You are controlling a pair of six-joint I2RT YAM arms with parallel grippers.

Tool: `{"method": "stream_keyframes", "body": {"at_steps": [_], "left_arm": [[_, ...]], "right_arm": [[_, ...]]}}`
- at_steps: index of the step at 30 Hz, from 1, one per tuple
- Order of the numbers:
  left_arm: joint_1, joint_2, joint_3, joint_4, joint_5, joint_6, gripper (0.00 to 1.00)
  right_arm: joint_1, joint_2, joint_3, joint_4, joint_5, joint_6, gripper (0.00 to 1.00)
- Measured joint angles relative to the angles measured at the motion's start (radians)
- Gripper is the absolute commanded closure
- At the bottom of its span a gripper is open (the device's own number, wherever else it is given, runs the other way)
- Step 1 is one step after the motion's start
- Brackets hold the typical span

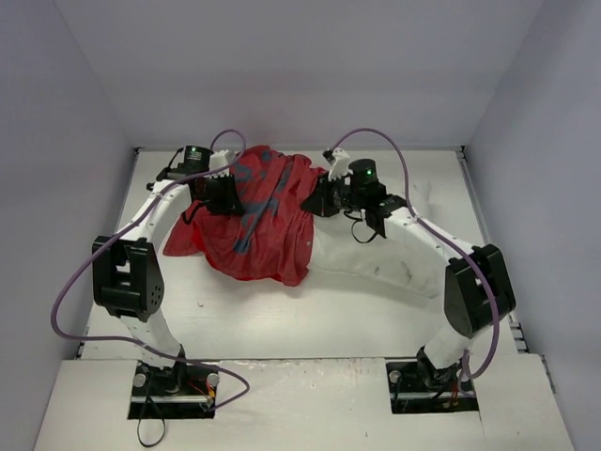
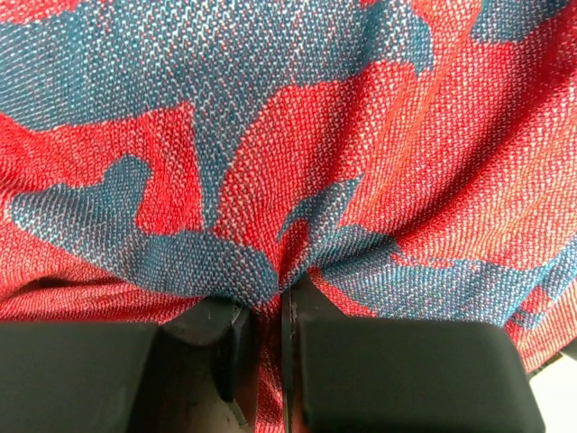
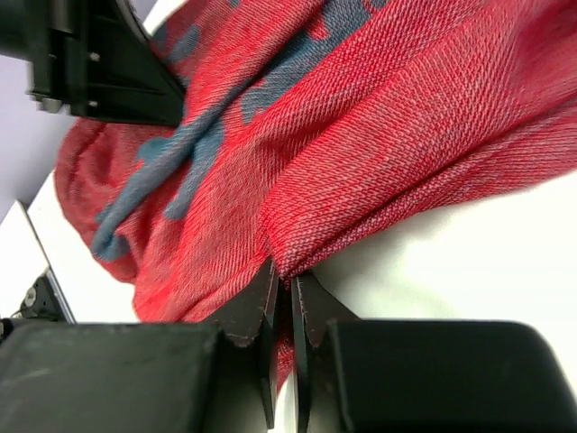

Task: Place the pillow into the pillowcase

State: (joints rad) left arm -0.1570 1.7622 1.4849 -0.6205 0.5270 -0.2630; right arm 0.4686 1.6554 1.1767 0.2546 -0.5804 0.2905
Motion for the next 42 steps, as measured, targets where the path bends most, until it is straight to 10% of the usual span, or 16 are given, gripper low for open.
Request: {"method": "stream_keyframes", "body": {"at_steps": [16,21,25,31,42], "left_arm": [[-0.014,-0.049,-0.042,0.031,-0.060,-0.072,1.00],[-0.018,-0.051,-0.048,0.036,-0.066,-0.080,1.00],[-0.018,-0.061,-0.059,0.041,-0.078,-0.080,1.00],[-0.018,-0.066,-0.059,0.042,-0.082,-0.077,1.00],[-0.018,-0.068,-0.059,0.042,-0.083,-0.070,1.00]], "right_arm": [[-0.241,-0.519,-0.426,-0.164,0.171,0.146,1.00],[-0.257,-0.512,-0.389,-0.224,0.173,0.149,0.48],[-0.267,-0.414,-0.168,-0.270,0.169,0.071,0.41],[-0.267,-0.158,0.183,-0.204,0.111,0.010,0.60],[-0.230,0.195,0.269,-0.236,0.079,-0.002,0.50]]}}
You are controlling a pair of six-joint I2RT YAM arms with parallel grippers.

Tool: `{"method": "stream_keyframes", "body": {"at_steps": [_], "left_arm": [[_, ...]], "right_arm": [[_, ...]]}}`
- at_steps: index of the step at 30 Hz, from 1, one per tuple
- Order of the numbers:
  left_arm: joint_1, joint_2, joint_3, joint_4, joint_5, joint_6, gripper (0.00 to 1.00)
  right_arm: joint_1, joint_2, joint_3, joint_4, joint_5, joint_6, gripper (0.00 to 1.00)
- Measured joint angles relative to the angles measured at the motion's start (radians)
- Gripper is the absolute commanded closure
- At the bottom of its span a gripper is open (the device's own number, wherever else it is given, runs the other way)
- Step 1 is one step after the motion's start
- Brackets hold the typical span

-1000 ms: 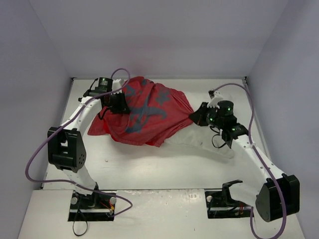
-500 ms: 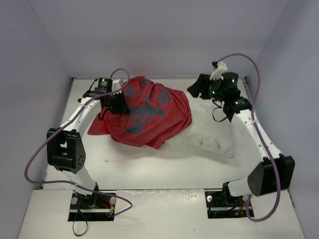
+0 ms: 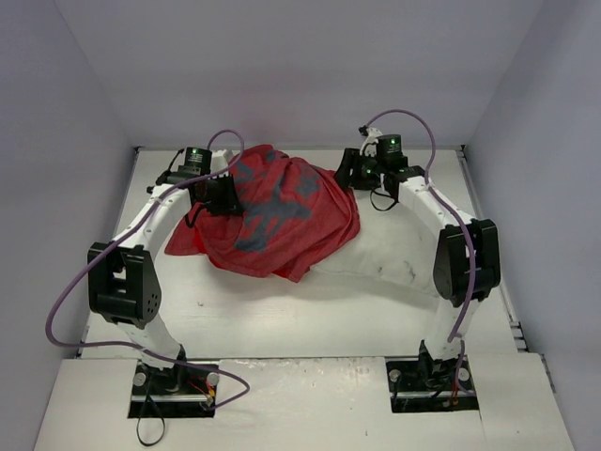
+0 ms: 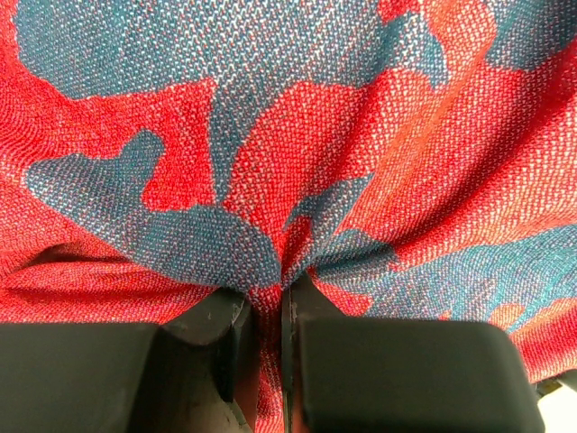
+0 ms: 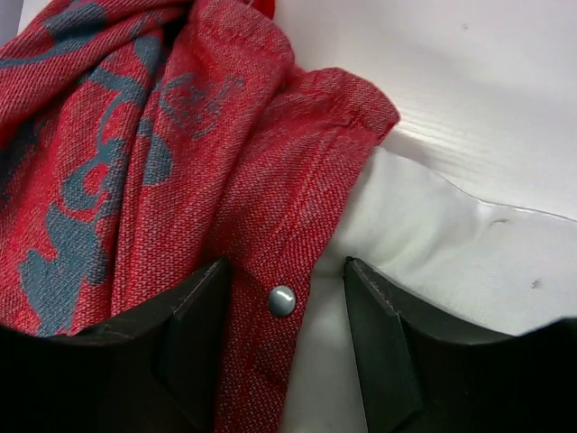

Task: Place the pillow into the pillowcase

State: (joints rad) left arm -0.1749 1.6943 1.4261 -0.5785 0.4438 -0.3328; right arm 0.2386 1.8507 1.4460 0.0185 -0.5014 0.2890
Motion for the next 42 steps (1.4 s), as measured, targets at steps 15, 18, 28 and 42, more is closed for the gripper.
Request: {"method": "stream_keyframes", "body": {"at_steps": [15,18,28,42], "left_arm": [[-0.004,0.000,0.001,-0.002,-0.028,0.000,1.00],[-0.004,0.000,0.000,-0.003,-0.032,-0.001,1.00],[-0.014,0.000,0.001,0.009,-0.039,-0.012,1.00],[-0.015,0.000,0.016,0.024,-0.100,-0.167,1.00]], "right_arm": [[-0.026,-0.095,-0.019,0.000,0.094,-0.022,1.00],[-0.105,-0.198,-0.063,0.000,0.127,-0.017,1.00],[-0.178,-0.354,-0.317,-0.006,0.230,0.112,0.83],[-0.160,-0.688,-0.409,0.034,-0.017,0.067,0.87]]}}
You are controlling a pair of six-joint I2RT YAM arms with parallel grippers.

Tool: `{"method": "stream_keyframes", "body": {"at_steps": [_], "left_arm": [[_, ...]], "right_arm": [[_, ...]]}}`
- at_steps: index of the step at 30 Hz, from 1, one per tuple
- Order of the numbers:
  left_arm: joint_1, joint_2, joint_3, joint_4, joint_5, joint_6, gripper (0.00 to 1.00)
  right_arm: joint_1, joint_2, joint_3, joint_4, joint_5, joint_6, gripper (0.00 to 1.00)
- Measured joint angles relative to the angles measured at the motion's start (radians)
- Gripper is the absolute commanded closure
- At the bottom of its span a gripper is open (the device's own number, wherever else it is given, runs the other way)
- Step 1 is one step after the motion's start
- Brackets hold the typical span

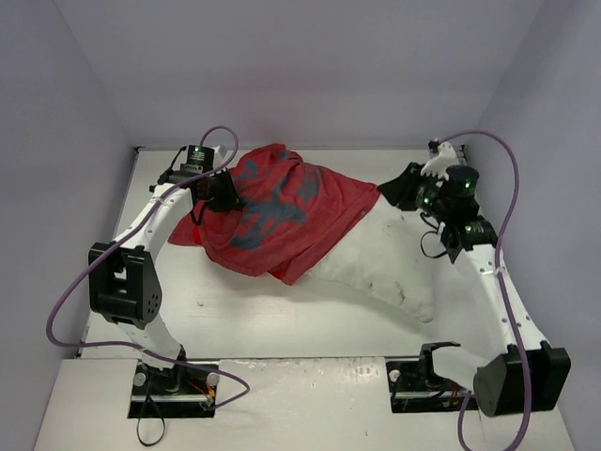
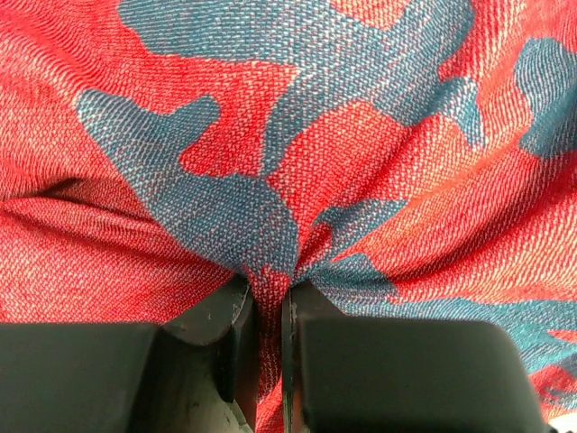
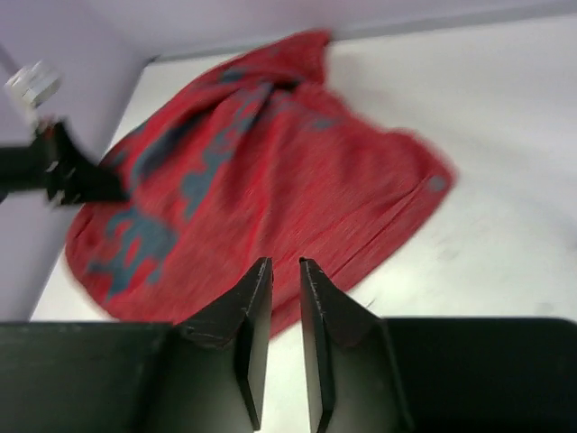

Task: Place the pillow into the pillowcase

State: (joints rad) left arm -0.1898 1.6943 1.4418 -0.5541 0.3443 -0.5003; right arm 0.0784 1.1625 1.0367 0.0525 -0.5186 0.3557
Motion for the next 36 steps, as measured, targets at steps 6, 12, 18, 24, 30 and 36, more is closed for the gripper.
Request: {"method": "stream_keyframes", "body": {"at_steps": [6,12,18,24,30,36], "left_arm": [[0.000,0.000,0.000,0.014,-0.047,-0.065,1.00],[0.006,-0.024,-0.044,0.041,-0.067,-0.100,1.00],[0.029,-0.129,-0.144,0.063,-0.097,-0.106,1.00],[0.038,-0.171,-0.181,0.058,-0.105,-0.106,1.00],[0.040,-0.170,-0.182,0.058,-0.101,-0.106,1.00],[0.040,-0.164,-0.182,0.059,-0.092,-0.104,1.00]], "right_arm": [[0.129,-0.050,-0.267,-0.017,-0.046,0.089,0.90],[0.171,0.103,-0.248,-0.035,-0.016,0.109,0.84],[0.139,0.389,0.064,-0.016,0.023,0.064,0.78],[0.139,0.497,0.195,0.046,-0.006,0.017,0.70],[0.146,0.473,0.135,0.073,-0.101,-0.016,0.70],[0.146,0.469,0.099,0.116,-0.182,-0.028,0.74]]}}
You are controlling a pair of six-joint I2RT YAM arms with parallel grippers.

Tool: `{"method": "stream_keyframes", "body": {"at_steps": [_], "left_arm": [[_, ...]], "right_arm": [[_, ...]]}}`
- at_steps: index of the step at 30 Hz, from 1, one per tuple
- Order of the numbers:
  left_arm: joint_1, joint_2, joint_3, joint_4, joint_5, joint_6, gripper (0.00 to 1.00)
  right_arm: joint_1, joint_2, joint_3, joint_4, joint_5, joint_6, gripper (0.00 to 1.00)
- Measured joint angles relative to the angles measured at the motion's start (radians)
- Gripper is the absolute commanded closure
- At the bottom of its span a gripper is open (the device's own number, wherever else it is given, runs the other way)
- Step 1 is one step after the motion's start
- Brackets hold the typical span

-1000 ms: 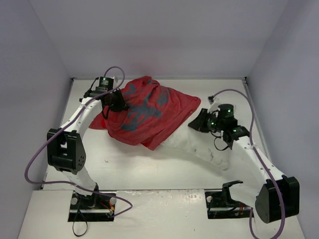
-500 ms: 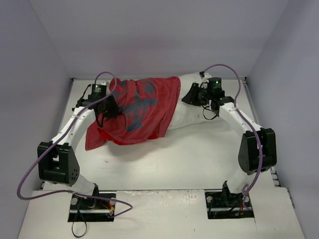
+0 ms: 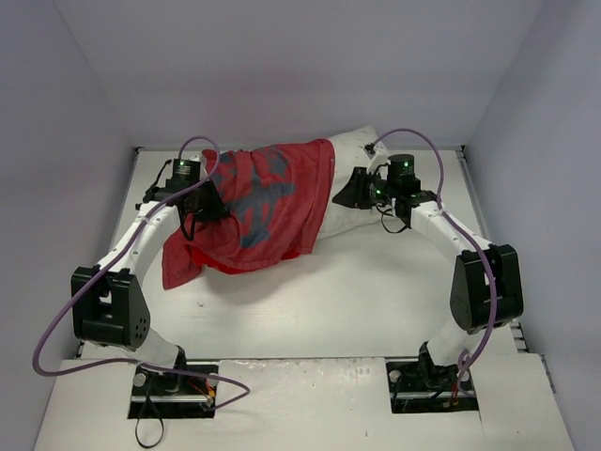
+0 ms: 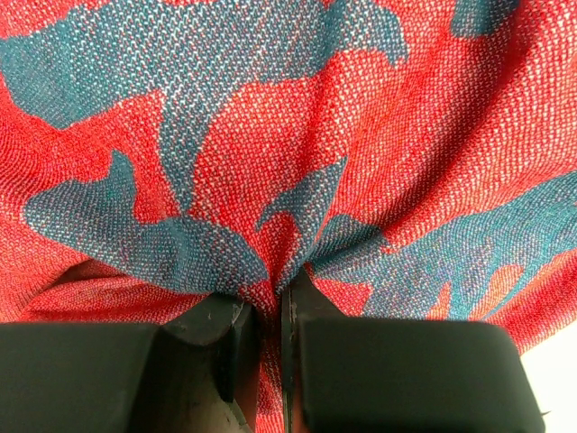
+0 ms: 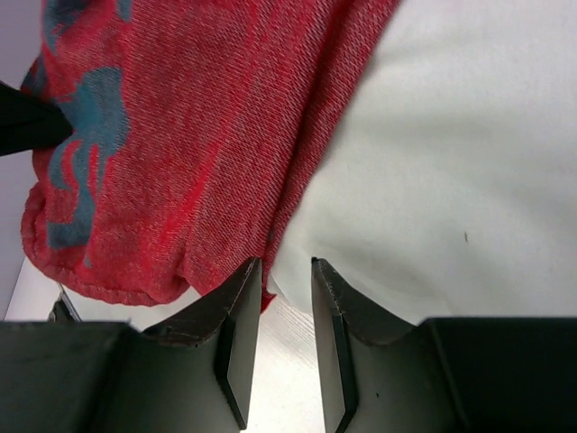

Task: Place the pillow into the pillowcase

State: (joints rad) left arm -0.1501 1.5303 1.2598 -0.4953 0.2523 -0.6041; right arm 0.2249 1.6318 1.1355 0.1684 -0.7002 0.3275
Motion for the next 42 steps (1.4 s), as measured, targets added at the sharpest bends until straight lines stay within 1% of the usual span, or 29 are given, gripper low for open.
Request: {"method": "stream_keyframes", "body": {"at_steps": [6,14,18,19,23,26,27,28,30,32,33,36,39,41,42], "left_arm": [[0.001,0.000,0.000,0.000,0.002,0.013,1.00],[0.001,0.000,0.000,0.000,0.009,0.029,1.00],[0.001,0.000,-0.001,0.000,0.010,0.039,1.00],[0.001,0.000,-0.003,0.000,0.010,0.040,1.00],[0.001,0.000,-0.013,0.001,0.013,0.047,1.00],[0.001,0.000,-0.013,0.001,0.013,0.051,1.00],[0.001,0.000,-0.013,0.001,0.013,0.051,1.00],[0.001,0.000,-0.013,0.001,0.013,0.051,1.00],[0.001,0.000,-0.013,0.001,0.013,0.052,1.00],[0.001,0.000,-0.013,0.001,0.013,0.052,1.00],[0.001,0.000,-0.013,0.000,0.013,0.053,1.00],[0.001,0.000,-0.013,0.000,0.013,0.055,1.00],[0.001,0.000,-0.013,0.000,0.013,0.059,1.00],[0.001,0.000,-0.013,0.000,0.013,0.062,1.00],[0.001,0.000,-0.013,0.000,0.014,0.064,1.00]], "right_arm": [[0.003,0.013,0.005,0.076,-0.041,0.000,0.73],[0.021,0.116,0.038,0.143,-0.057,0.005,0.71],[0.032,0.150,0.037,0.167,-0.068,0.009,0.64],[0.034,0.151,0.038,0.169,-0.074,0.010,0.60],[0.050,0.151,0.038,0.187,-0.106,0.007,0.56],[0.069,0.151,0.038,0.193,-0.135,0.002,0.64],[0.074,0.151,0.038,0.194,-0.142,0.000,0.77],[0.079,0.151,0.038,0.196,-0.147,-0.007,0.83],[0.085,0.151,0.037,0.197,-0.155,-0.009,0.88],[0.085,0.150,0.035,0.199,-0.154,-0.011,0.87],[0.084,0.147,0.031,0.201,-0.154,-0.012,0.82],[0.074,0.129,-0.001,0.206,-0.155,-0.015,0.75],[0.058,0.107,-0.042,0.210,-0.166,-0.015,0.74],[0.041,0.097,-0.067,0.211,-0.179,-0.015,0.74],[0.034,0.096,-0.073,0.211,-0.182,-0.015,0.76]]}}
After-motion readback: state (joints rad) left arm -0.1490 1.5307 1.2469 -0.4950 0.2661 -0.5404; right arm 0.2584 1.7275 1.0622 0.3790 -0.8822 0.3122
